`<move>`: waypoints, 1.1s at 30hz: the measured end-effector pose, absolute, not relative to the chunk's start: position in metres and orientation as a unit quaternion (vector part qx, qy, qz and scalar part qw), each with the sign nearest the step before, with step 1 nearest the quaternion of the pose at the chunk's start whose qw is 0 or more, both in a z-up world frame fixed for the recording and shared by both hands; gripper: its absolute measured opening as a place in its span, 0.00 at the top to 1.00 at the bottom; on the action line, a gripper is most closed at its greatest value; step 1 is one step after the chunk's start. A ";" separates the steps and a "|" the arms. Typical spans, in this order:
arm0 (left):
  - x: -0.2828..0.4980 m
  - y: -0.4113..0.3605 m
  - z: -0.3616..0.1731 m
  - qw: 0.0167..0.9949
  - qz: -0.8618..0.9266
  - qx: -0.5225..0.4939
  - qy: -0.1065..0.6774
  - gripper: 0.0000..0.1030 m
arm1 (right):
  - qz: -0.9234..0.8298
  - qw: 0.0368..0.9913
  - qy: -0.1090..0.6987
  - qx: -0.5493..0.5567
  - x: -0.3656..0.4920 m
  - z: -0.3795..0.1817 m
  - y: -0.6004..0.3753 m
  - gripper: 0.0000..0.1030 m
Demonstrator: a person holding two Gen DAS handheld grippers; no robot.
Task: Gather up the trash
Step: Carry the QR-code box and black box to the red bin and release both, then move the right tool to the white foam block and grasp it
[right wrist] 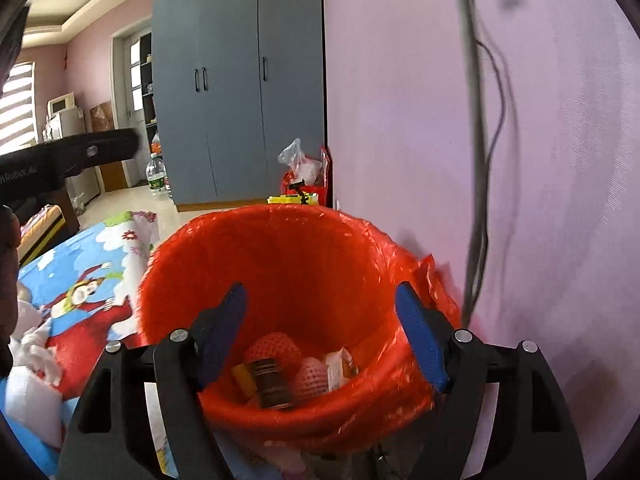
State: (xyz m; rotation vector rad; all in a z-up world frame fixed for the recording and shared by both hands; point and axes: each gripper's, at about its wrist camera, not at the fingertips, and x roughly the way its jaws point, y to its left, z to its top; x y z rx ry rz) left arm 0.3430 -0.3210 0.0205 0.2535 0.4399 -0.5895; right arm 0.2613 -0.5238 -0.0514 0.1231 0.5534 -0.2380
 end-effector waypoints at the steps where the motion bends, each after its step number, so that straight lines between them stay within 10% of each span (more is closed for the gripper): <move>1: 0.339 -0.311 0.022 0.929 -0.279 0.125 0.211 0.11 | -0.114 0.954 0.271 0.062 0.254 -0.050 -0.520 0.30; 33: 0.164 0.020 -0.064 0.949 -0.067 0.039 0.305 0.05 | 0.074 0.930 0.361 0.010 0.197 -0.074 -0.263 0.19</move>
